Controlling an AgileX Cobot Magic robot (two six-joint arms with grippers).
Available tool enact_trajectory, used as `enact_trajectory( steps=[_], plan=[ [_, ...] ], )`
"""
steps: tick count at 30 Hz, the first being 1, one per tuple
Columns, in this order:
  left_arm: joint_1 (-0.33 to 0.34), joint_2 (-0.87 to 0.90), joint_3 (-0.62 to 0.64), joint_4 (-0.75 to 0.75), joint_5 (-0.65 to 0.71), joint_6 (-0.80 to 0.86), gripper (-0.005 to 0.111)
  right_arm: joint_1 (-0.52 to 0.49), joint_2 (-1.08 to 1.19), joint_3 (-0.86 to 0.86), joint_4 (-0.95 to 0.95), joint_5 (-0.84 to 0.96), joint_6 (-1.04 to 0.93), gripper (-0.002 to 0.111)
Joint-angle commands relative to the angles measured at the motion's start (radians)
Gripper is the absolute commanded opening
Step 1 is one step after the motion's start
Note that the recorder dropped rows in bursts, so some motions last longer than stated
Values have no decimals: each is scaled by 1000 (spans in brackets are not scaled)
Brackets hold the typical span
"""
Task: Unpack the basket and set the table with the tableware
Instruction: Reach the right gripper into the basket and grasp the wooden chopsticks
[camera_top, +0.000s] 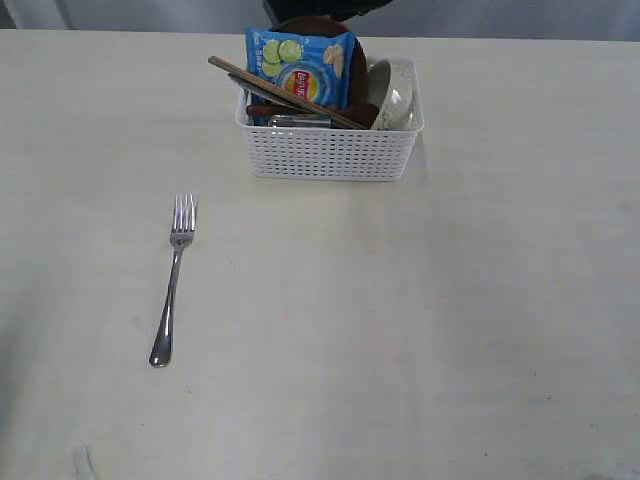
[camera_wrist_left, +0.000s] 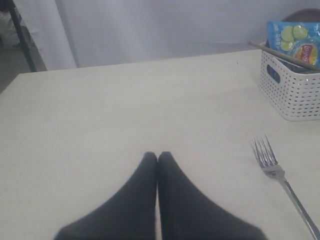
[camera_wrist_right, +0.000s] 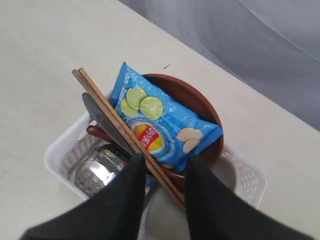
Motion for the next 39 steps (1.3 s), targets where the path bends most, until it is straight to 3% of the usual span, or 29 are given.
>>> enact_trajectory(
  steps=[1, 6, 10, 16, 20, 28, 39],
  plan=[
    [-5, -2, 2, 3, -1, -2, 0, -37, 60, 0, 100, -62, -223, 26],
    [-5, -2, 2, 3, -1, -2, 0, -37, 144, 0, 184, -91, -383, 26],
    [-5, -2, 2, 3, -1, -2, 0, -37, 188, -29, 243, -29, -403, 27],
    [-5, -2, 2, 3, -1, -2, 0, -37, 246, -126, 243, 24, -400, 56],
    [-5, -2, 2, 3, -1, -2, 0, -37, 306, -259, 279, 100, -343, 56],
    [-5, -2, 2, 3, -1, -2, 0, -37, 459, -472, 307, 206, -412, 56],
    [-5, -2, 2, 3, -1, -2, 0, -37, 592, -502, 347, 191, -494, 56]
  ],
)
